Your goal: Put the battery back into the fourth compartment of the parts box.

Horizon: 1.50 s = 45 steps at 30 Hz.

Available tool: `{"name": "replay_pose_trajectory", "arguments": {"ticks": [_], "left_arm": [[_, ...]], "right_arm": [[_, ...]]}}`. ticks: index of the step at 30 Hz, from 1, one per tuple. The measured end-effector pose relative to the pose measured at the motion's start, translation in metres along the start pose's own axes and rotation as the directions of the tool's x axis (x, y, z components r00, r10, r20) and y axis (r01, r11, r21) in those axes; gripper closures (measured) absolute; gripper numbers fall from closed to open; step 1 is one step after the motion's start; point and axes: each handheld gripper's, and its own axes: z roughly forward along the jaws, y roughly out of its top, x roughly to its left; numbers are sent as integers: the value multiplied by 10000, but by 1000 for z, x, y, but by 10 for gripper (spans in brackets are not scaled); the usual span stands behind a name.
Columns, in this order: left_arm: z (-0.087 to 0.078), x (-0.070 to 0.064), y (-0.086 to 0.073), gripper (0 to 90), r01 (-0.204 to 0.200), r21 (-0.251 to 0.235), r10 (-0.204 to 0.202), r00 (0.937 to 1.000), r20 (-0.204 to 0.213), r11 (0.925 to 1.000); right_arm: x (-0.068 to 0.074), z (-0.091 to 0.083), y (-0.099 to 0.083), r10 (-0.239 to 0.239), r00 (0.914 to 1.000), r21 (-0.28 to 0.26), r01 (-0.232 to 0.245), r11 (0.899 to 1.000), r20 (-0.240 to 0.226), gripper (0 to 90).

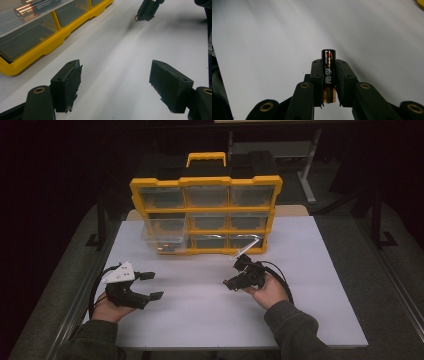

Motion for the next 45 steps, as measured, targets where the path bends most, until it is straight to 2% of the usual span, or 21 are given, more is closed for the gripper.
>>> {"name": "replay_pose_trajectory", "arguments": {"ticks": [12,19,24,38,45], "left_arm": [[0,0,0,248,0,21,0,10000,0,10000],[0,0,0,248,18,23,-18,10000,7,10000],[0,0,0,248,32,27,-32,10000,10,10000],[0,1,0,248,46,-56,-46,10000,5,10000],[-1,1,-1,248,42,-47,-42,10000,6,10000]], "right_arm": [[-2,-11,14,-130,9999,-108,130,9999,-41,759],[-6,-14,19,-21,9997,-224,15,9997,-258,759],[-8,-16,21,-29,9998,-207,25,9998,-219,759],[-6,-30,43,-340,9993,-329,334,9989,-177,759],[-7,-42,51,-458,9988,-716,443,9964,-189,759]]}}
